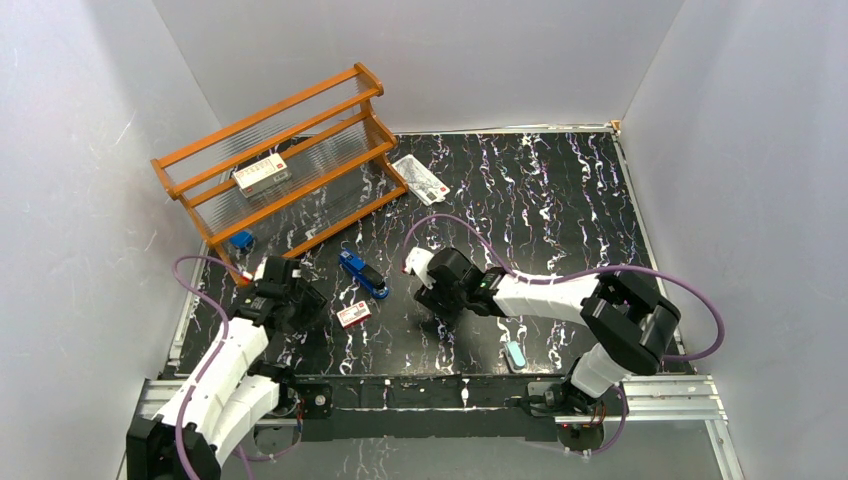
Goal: Load the staples into the stapler
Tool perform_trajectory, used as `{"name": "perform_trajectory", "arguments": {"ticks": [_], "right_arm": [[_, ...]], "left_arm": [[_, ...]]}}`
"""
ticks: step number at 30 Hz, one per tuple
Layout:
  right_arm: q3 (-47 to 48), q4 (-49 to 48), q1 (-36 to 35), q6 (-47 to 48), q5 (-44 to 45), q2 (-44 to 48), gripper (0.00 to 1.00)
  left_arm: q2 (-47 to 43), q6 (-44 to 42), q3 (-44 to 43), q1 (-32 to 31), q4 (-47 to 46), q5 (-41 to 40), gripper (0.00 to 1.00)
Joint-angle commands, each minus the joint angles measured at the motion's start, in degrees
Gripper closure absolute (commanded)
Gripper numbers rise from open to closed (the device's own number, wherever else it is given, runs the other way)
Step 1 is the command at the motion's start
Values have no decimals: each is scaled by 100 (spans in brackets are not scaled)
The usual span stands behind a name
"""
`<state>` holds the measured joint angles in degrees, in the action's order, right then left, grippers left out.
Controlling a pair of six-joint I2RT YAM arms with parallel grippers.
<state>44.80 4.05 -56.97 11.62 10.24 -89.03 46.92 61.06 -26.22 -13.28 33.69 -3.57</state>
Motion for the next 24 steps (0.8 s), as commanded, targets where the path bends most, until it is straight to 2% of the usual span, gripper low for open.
{"name": "perform_trajectory", "arguments": {"ticks": [1, 5, 8, 10, 14, 18, 24], "right_arm": [[363, -60, 25, -816, 476, 116, 28], [478, -147, 25, -1413, 317, 739, 26], [405, -338, 19, -1707, 311, 1249, 21], [394, -231, 32, -1998, 392, 1481, 16], [619, 778, 88, -3179, 875, 1712, 14], [644, 1748, 124, -4219, 1221, 1874, 15], [315, 2450, 219, -5248, 1343, 2172, 15]], "left_arm": [[-204, -606, -479, 28, 5, 452, 50], [-44, -1128, -753, 28, -139, 1729, 39], [65, -1322, -818, 8, -332, 2599, 36], [89, -1495, -863, -93, -411, 2825, 35], [187, -1503, -713, -702, -781, 2770, 34], [476, -1342, -547, -1674, -1041, 1993, 34], [1262, -1455, -545, -1923, -1205, 1404, 35]]}}
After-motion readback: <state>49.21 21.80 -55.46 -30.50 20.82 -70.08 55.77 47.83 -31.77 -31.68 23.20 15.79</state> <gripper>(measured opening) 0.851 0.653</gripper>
